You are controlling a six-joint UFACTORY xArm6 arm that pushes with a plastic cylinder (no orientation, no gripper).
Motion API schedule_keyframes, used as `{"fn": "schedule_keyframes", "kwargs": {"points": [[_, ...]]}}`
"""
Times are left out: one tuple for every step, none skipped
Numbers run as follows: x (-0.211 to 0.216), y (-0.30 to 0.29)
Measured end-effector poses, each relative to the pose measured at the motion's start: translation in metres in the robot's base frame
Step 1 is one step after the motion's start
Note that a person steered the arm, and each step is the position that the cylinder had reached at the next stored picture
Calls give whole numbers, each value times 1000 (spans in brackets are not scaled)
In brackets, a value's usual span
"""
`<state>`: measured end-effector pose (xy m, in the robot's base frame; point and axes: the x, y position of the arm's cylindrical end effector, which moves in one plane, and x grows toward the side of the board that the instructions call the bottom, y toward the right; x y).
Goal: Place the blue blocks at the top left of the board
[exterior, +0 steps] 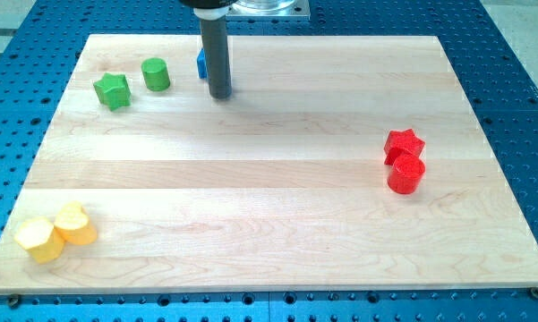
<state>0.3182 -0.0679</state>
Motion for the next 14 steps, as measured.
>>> {"fn": "schedule_keyframes", "kwargs": {"points": [[-17, 0], [-44, 0], [-49, 2], [-53, 5], [-57, 5], [-73, 5], [-90, 5], [-109, 5], [-120, 5], [-122, -6], [-105, -47], [-97, -93], [-97, -132], [-97, -158]]}}
